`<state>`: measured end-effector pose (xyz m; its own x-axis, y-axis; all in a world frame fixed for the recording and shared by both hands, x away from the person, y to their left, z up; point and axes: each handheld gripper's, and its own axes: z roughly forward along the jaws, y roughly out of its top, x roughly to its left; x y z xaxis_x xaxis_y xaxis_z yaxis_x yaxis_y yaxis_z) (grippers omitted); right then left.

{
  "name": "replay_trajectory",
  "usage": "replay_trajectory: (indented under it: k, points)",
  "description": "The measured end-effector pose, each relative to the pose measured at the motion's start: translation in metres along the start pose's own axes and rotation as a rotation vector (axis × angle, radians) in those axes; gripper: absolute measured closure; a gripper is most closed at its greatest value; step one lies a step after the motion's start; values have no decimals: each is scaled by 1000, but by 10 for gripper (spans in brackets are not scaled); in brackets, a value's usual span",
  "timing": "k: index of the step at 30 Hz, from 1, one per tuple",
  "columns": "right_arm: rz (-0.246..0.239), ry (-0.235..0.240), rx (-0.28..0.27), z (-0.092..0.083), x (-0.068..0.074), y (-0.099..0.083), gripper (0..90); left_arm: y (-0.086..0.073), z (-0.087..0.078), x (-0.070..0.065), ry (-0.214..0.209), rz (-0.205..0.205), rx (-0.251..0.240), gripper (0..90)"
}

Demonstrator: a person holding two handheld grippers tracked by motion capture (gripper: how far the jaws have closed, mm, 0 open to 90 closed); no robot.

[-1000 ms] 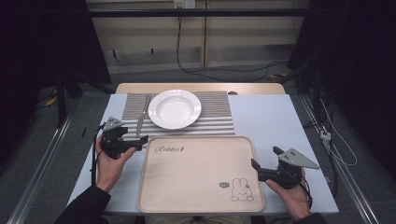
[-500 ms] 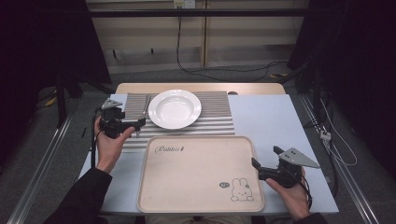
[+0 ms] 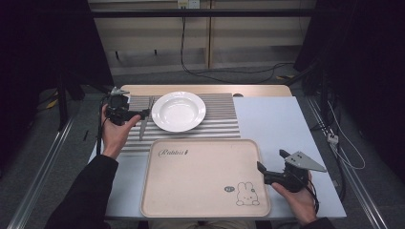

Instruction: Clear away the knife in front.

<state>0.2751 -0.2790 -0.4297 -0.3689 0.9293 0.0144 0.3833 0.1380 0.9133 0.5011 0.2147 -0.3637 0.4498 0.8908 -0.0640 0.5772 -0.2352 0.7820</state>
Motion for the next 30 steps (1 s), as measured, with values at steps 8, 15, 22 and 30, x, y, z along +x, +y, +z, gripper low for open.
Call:
replay_trajectory:
  k: [8, 15, 22, 30]
  points:
    - [1, 7, 4, 1, 1, 0, 74, 19, 15, 13, 36, 29, 49, 89]
    - [3, 12, 2, 1, 1, 0, 70, 32, 35, 21, 73, 44, 88, 113]
    - [-7, 13, 14, 3, 2, -1, 72, 34, 61, 26, 78, 27, 141, 131]
    - [-5, 14, 17, 3, 3, -2, 73, 24, 85, 37, 115, -26, 175, 191]
